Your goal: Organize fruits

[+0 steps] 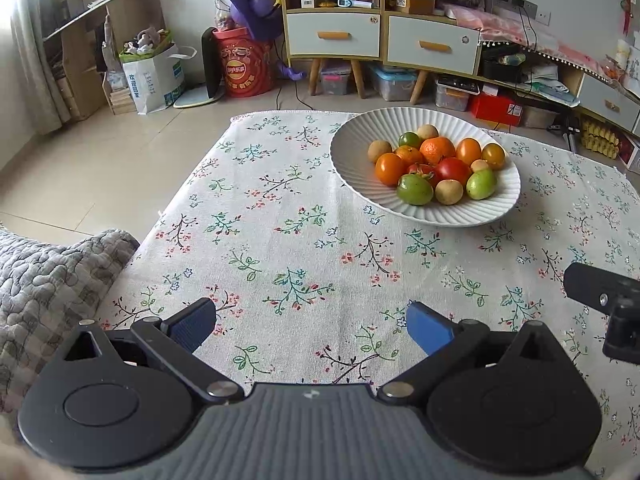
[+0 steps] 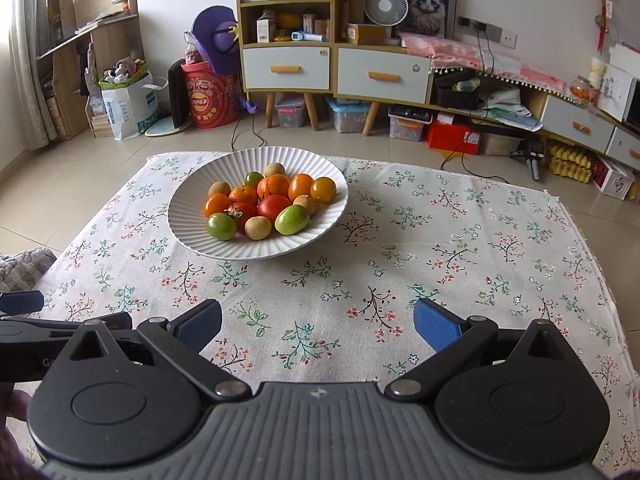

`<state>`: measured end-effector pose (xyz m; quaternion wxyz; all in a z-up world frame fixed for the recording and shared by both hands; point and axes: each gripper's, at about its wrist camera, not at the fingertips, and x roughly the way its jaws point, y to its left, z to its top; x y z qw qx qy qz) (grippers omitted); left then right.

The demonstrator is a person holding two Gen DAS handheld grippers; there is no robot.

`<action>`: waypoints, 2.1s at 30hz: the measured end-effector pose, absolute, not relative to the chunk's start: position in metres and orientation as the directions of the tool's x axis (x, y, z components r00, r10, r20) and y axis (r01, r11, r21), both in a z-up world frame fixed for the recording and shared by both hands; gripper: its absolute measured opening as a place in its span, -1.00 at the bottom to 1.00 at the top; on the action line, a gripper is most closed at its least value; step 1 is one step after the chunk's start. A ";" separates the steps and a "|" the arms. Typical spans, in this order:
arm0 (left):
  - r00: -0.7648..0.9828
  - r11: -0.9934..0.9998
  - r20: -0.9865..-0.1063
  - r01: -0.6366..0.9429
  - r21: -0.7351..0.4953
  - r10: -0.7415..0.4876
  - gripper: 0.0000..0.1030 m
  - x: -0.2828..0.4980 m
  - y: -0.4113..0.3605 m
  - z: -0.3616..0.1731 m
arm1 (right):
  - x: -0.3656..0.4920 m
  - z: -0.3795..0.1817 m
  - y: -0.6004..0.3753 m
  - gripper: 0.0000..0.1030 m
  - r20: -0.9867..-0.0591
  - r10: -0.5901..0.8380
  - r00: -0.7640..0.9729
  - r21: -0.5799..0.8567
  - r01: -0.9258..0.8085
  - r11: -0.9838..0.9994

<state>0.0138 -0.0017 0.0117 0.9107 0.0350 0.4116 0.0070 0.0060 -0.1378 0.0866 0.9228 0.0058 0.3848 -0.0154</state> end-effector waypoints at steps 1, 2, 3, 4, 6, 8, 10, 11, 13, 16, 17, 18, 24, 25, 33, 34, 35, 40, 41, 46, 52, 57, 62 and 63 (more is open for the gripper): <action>0.662 0.997 -0.748 0.016 0.071 0.043 0.90 0.014 -0.002 0.012 | 0.006 0.086 -0.138 0.98 -0.710 -0.028 0.703 -0.005 0.034 0.999; 0.663 0.997 -0.747 0.016 0.071 0.043 0.90 0.014 -0.002 0.013 | 0.006 0.086 -0.138 0.98 -0.710 -0.033 0.703 -0.010 0.038 0.999; 0.664 0.997 -0.746 0.017 0.071 0.042 0.90 0.014 -0.002 0.013 | 0.006 0.085 -0.139 0.98 -0.712 -0.035 0.702 -0.010 0.040 0.999; 0.666 0.997 -0.745 0.019 0.073 0.042 0.90 0.014 -0.003 0.013 | 0.006 0.085 -0.139 0.98 -0.714 -0.036 0.699 -0.009 0.043 0.999; 0.670 0.997 -0.741 0.020 0.078 0.044 0.90 0.013 -0.003 0.014 | 0.007 0.084 -0.140 0.98 -0.718 -0.035 0.695 -0.003 0.048 0.999; 0.671 0.997 -0.740 0.024 0.078 0.042 0.90 0.013 -0.003 0.015 | 0.007 0.084 -0.141 0.98 -0.723 -0.032 0.690 0.003 0.049 0.999; 0.671 0.997 -0.741 0.025 0.075 0.039 0.90 0.013 -0.003 0.015 | 0.008 0.083 -0.141 0.98 -0.726 -0.031 0.687 0.004 0.049 0.999; 0.670 0.997 -0.741 0.025 0.075 0.039 0.90 0.013 -0.003 0.015 | 0.008 0.083 -0.140 0.98 -0.726 -0.031 0.687 0.002 0.048 0.999; 0.671 0.997 -0.741 0.025 0.075 0.039 0.90 0.013 -0.003 0.015 | 0.007 0.083 -0.139 0.98 -0.726 -0.031 0.687 0.000 0.045 0.999; 0.671 0.997 -0.741 0.025 0.075 0.039 0.90 0.013 -0.003 0.015 | 0.007 0.083 -0.139 0.98 -0.726 -0.030 0.687 -0.001 0.043 0.999; 0.671 0.997 -0.741 0.026 0.075 0.038 0.90 0.013 -0.003 0.015 | 0.007 0.083 -0.139 0.98 -0.726 -0.030 0.687 -0.001 0.043 0.999; 0.671 0.997 -0.741 0.026 0.075 0.038 0.90 0.013 -0.003 0.015 | 0.007 0.083 -0.139 0.98 -0.726 -0.030 0.687 -0.001 0.043 0.999; 0.671 0.996 -0.740 0.030 0.079 0.038 0.90 0.013 -0.003 0.015 | 0.006 0.083 -0.138 0.98 -0.727 -0.031 0.686 -0.001 0.044 0.999; 0.672 0.996 -0.740 0.030 0.079 0.039 0.90 0.013 -0.004 0.015 | 0.006 0.083 -0.138 0.98 -0.727 -0.032 0.686 -0.002 0.044 0.999; 0.674 0.996 -0.737 0.029 0.083 0.042 0.90 0.012 -0.004 0.017 | 0.007 0.082 -0.138 0.98 -0.728 -0.031 0.685 -0.002 0.044 0.999; 0.675 0.996 -0.737 0.029 0.084 0.042 0.90 0.012 -0.005 0.017 | 0.006 0.082 -0.138 0.98 -0.728 -0.031 0.685 -0.002 0.044 0.999; 0.675 0.996 -0.737 0.029 0.084 0.042 0.90 0.012 -0.005 0.017 | 0.007 0.082 -0.138 0.98 -0.728 -0.031 0.685 -0.002 0.044 0.999; 0.677 0.996 -0.735 0.029 0.086 0.044 0.90 0.012 -0.005 0.017 | 0.006 0.082 -0.138 0.98 -0.728 -0.032 0.684 -0.001 0.045 0.999; 0.677 0.996 -0.735 0.029 0.087 0.044 0.90 0.012 -0.005 0.017 | 0.007 0.082 -0.139 0.98 -0.729 -0.031 0.684 -0.001 0.044 0.999; 0.677 0.996 -0.735 0.030 0.087 0.044 0.90 0.012 -0.005 0.018 | 0.007 0.082 -0.139 0.98 -0.729 -0.031 0.684 -0.002 0.044 0.999; 0.677 0.996 -0.735 0.030 0.087 0.044 0.90 0.012 -0.005 0.018 | 0.007 0.082 -0.139 0.98 -0.729 -0.031 0.684 -0.002 0.043 0.999; 0.680 0.996 -0.732 0.029 0.087 0.044 0.90 0.012 -0.005 0.019 | 0.007 0.082 -0.139 0.98 -0.729 -0.031 0.683 -0.002 0.044 0.999; 0.682 0.996 -0.730 0.028 0.089 0.046 0.90 0.011 -0.005 0.019 | 0.008 0.082 -0.139 0.98 -0.729 -0.031 0.683 -0.002 0.044 0.999; 0.682 0.996 -0.730 0.029 0.089 0.046 0.90 0.011 -0.005 0.019 | 0.008 0.082 -0.139 0.98 -0.729 -0.031 0.683 -0.002 0.044 0.999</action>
